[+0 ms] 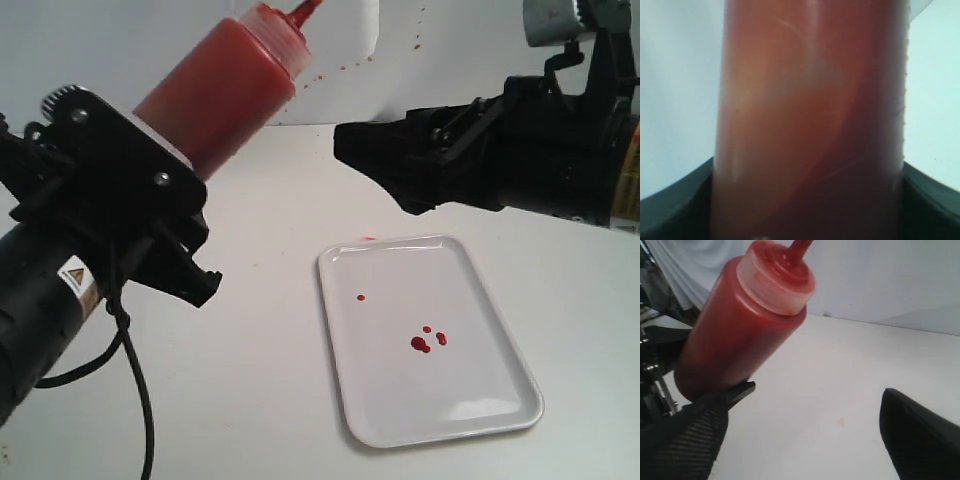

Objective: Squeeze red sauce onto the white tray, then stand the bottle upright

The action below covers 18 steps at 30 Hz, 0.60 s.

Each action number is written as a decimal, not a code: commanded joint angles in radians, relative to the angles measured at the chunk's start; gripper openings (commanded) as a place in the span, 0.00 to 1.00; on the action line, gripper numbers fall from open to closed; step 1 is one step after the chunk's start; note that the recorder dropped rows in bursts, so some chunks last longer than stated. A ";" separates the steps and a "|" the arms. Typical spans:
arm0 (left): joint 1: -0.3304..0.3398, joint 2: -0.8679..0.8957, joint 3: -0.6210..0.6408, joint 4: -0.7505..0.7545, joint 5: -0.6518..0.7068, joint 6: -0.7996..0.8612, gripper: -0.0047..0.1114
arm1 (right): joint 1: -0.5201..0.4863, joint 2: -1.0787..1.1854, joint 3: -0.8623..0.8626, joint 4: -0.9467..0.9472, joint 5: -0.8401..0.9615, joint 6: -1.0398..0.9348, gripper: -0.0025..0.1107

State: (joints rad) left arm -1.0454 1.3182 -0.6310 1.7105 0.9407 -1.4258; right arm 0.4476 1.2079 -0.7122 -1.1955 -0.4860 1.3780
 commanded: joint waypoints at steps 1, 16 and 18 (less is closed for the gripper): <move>0.000 -0.081 -0.007 0.034 -0.035 -0.047 0.04 | -0.006 -0.002 0.005 0.073 -0.112 -0.002 0.69; 0.000 -0.234 -0.007 0.034 -0.296 -0.091 0.04 | 0.012 0.184 0.005 0.260 -0.629 -0.233 0.69; 0.000 -0.234 -0.007 0.034 -0.322 -0.091 0.04 | 0.029 0.187 0.005 0.276 -0.624 -0.278 0.69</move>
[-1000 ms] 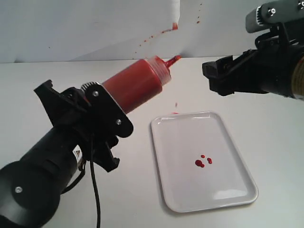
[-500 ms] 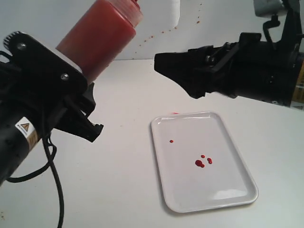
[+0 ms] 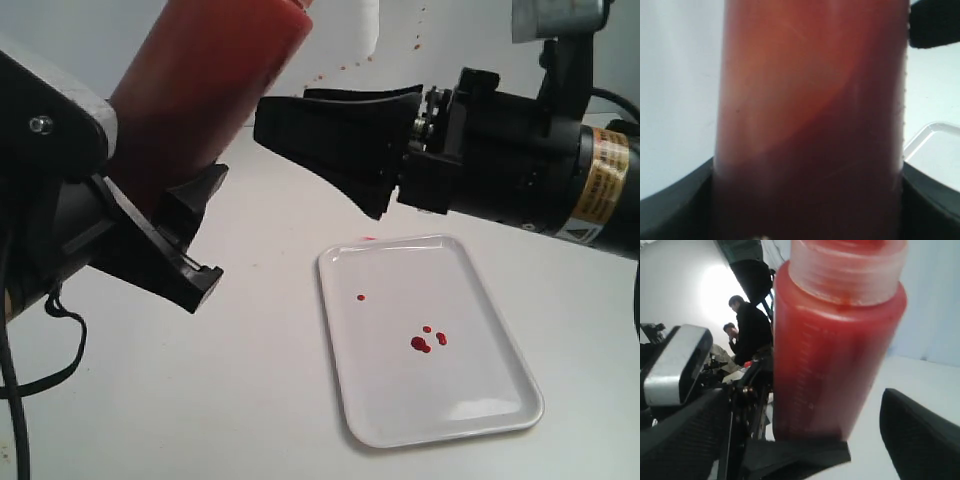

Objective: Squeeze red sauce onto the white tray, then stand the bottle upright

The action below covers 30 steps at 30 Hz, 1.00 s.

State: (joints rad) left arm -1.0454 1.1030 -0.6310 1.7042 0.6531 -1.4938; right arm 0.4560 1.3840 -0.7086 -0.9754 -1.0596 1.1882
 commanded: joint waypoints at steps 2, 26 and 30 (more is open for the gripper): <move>0.000 -0.019 -0.007 0.040 -0.055 -0.023 0.04 | 0.037 0.014 0.001 0.064 -0.057 -0.128 0.69; 0.000 -0.019 -0.007 0.040 -0.309 -0.031 0.04 | 0.184 0.020 -0.004 0.323 0.084 -0.380 0.49; 0.000 -0.019 -0.007 0.040 -0.309 -0.031 0.04 | 0.184 0.020 -0.004 0.313 0.102 -0.380 0.19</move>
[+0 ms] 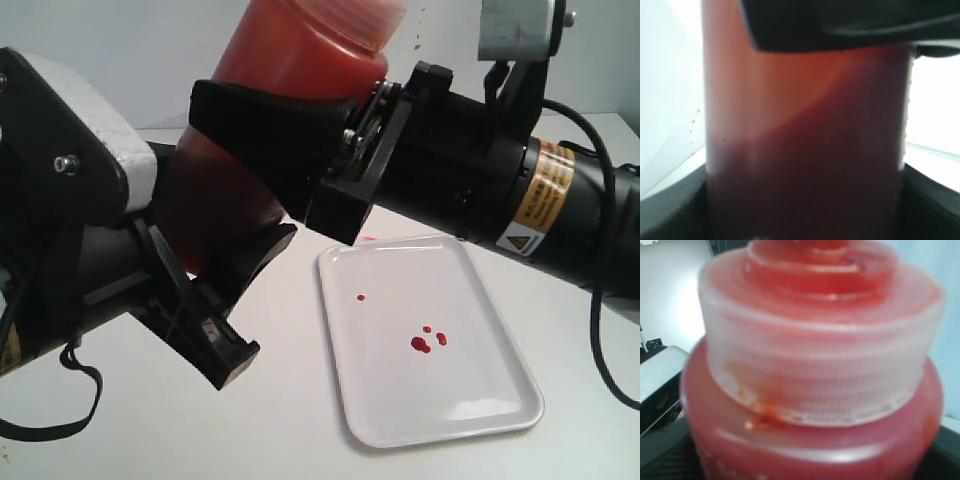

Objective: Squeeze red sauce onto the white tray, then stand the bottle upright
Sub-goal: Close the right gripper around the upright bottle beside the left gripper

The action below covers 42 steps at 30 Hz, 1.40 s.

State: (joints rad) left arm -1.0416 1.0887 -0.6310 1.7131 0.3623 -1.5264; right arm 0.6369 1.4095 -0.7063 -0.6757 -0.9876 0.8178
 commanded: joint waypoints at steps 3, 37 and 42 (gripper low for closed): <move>-0.004 -0.005 -0.007 0.031 -0.018 0.002 0.04 | 0.003 -0.006 -0.006 0.012 0.045 -0.010 0.02; -0.004 -0.005 -0.007 -0.244 0.097 0.113 0.94 | 0.003 -0.006 -0.006 0.021 0.152 -0.222 0.02; -0.004 -0.005 -0.007 -0.369 0.295 0.236 0.94 | 0.003 -0.006 -0.006 0.144 0.192 -0.309 0.02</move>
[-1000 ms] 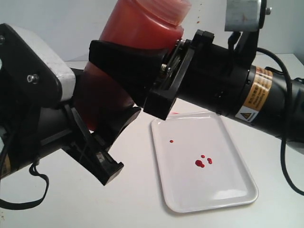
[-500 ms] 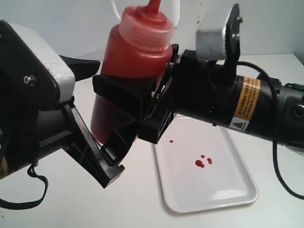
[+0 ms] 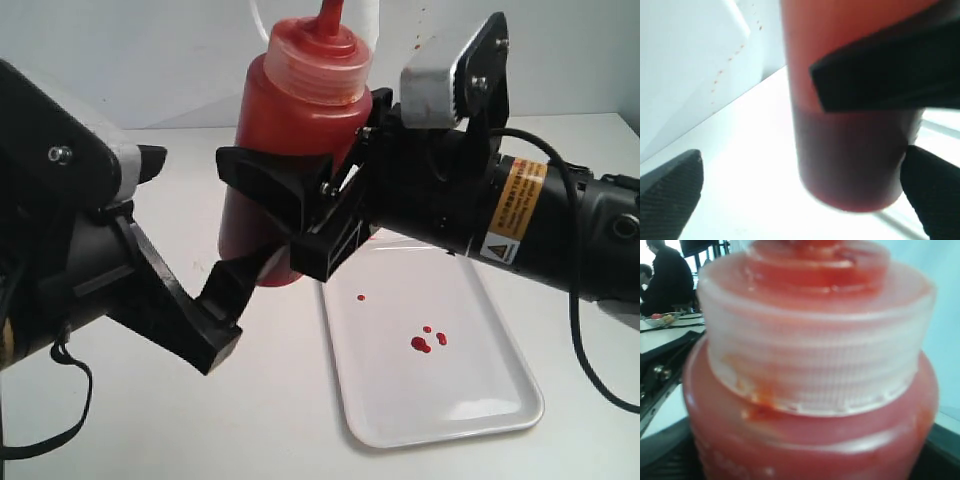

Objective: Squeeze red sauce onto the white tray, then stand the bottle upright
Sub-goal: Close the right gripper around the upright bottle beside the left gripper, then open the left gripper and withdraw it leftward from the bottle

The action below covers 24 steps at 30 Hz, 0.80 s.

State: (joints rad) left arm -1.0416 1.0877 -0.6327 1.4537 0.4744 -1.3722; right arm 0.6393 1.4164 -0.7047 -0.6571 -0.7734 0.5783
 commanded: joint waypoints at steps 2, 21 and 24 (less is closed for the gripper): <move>-0.004 -0.004 -0.005 -0.137 0.243 0.097 0.94 | 0.000 -0.007 -0.008 0.141 -0.024 -0.093 0.02; -0.004 -0.004 0.132 0.103 0.742 -0.161 0.94 | 0.000 0.295 -0.024 0.287 -0.248 -0.208 0.02; -0.004 -0.004 0.207 0.216 0.747 -0.345 0.94 | 0.000 0.338 -0.072 0.242 -0.212 -0.208 0.02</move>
State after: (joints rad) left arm -1.0436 1.0877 -0.4814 1.5564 1.2012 -1.5493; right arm 0.6393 1.7367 -0.7302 -0.4032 -0.9409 0.3806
